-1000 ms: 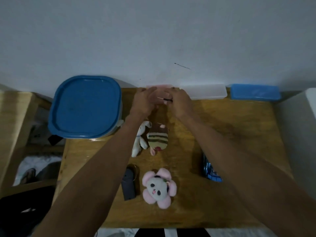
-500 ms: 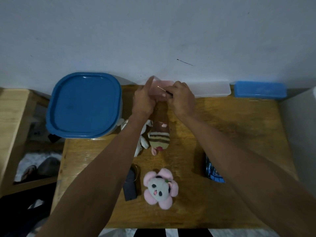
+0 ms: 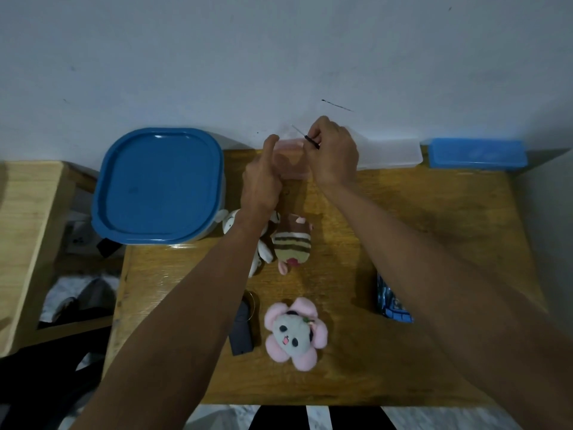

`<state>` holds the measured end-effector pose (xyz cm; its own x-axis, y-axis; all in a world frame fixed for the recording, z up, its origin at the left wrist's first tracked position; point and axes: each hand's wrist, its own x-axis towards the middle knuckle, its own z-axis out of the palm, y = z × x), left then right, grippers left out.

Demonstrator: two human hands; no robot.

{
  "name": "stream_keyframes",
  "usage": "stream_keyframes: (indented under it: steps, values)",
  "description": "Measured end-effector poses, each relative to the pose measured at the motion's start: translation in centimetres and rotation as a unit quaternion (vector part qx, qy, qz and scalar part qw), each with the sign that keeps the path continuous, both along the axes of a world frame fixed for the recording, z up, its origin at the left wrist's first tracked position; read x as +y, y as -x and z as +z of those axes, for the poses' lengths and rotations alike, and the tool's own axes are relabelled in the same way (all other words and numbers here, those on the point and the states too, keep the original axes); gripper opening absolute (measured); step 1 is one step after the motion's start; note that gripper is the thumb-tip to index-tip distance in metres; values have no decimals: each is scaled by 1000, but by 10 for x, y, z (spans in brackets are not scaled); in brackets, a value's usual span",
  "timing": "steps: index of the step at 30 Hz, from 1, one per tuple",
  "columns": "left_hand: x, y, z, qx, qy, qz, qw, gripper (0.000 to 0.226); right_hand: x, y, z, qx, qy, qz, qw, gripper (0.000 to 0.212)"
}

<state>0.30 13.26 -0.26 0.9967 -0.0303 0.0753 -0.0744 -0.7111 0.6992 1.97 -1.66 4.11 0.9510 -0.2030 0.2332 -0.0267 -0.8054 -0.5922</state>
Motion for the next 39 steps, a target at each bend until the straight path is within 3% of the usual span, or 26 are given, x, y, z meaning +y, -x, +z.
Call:
stream_keyframes:
  steps: [5,9,15,21,24,30,35,39]
  values:
    - [3,-1,-4,-29,-4,-9,1000,78,1,-9,1,-3,-50,-12,999,13]
    - [8,-5,-7,-40,-3,-21,999,79,-2,5,-7,-24,-28,22,999,14]
    - [14,-12,-9,-3,-2,-34,999,90,10,15,-28,96,-2,25,995,13]
    - [15,-11,-8,5,8,-30,1000,90,28,5,-24,161,37,-20,986,13]
    - [15,-11,-6,6,8,-27,1000,92,29,5,-24,149,39,-18,988,13]
    - [15,-12,-1,24,18,-30,999,93,12,6,-15,-7,-37,-36,999,26]
    - [13,-9,1,5,16,-30,999,89,1,-4,-11,12,0,-18,1000,20]
    - [12,-9,-1,5,-2,-18,1000,80,-3,7,-18,18,-33,14,999,15]
